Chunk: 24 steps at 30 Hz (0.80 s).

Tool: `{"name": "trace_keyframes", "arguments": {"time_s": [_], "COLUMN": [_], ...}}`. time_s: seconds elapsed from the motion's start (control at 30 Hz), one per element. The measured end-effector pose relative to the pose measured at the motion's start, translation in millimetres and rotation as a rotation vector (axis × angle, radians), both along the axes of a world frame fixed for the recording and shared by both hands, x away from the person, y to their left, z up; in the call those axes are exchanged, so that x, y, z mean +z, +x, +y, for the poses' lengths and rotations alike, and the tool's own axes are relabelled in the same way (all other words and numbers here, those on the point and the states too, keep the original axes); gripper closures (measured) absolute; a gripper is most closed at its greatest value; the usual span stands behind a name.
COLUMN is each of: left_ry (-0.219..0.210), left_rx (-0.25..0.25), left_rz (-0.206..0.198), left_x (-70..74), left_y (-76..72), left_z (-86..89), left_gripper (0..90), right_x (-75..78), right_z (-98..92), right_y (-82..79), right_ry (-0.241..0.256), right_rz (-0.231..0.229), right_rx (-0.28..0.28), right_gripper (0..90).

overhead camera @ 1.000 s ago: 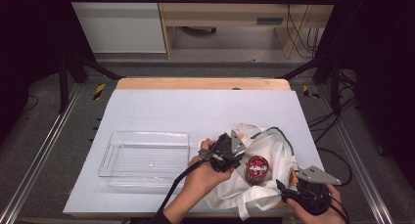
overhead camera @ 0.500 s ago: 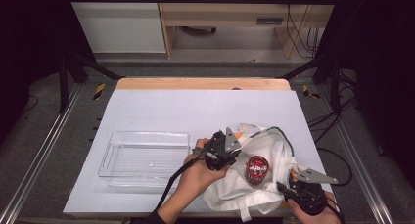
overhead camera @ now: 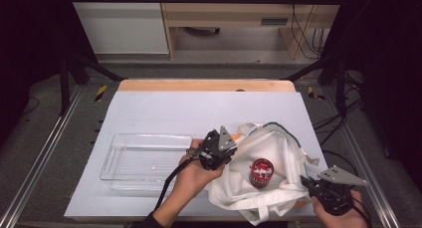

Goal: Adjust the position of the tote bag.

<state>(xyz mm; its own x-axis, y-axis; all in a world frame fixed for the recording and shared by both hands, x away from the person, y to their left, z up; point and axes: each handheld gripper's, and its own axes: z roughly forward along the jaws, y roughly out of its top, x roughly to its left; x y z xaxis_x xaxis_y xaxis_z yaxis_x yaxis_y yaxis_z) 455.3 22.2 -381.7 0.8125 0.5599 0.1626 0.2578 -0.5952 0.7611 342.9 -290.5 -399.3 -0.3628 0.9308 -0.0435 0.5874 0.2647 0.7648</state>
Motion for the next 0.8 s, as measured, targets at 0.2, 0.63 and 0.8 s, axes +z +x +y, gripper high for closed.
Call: {"name": "trace_keyframes", "arguments": {"time_s": [0.2, 0.63, 0.8], "left_ry": [0.022, 0.048, 0.063], "left_rx": [0.018, 0.053, 0.049], "left_rz": [-0.007, -0.011, -0.008], "left_x": [-3.3, -3.3, -3.9], "left_y": [2.1, 8.8, 7.7], "left_z": [1.1, 7.2, 9.5], "left_gripper": [76.8, 79.1, 79.6], "right_x": [-12.8, -15.7, -7.7], "right_z": [-9.7, -18.9, -20.8], "right_y": [2.4, 2.2, -1.7], "right_ry": [0.007, -0.007, -0.009], "right_rz": [0.031, 0.013, -0.009], "right_rx": [-0.024, -0.052, -0.069], "right_gripper": [88.1, 88.3, 88.3]}}
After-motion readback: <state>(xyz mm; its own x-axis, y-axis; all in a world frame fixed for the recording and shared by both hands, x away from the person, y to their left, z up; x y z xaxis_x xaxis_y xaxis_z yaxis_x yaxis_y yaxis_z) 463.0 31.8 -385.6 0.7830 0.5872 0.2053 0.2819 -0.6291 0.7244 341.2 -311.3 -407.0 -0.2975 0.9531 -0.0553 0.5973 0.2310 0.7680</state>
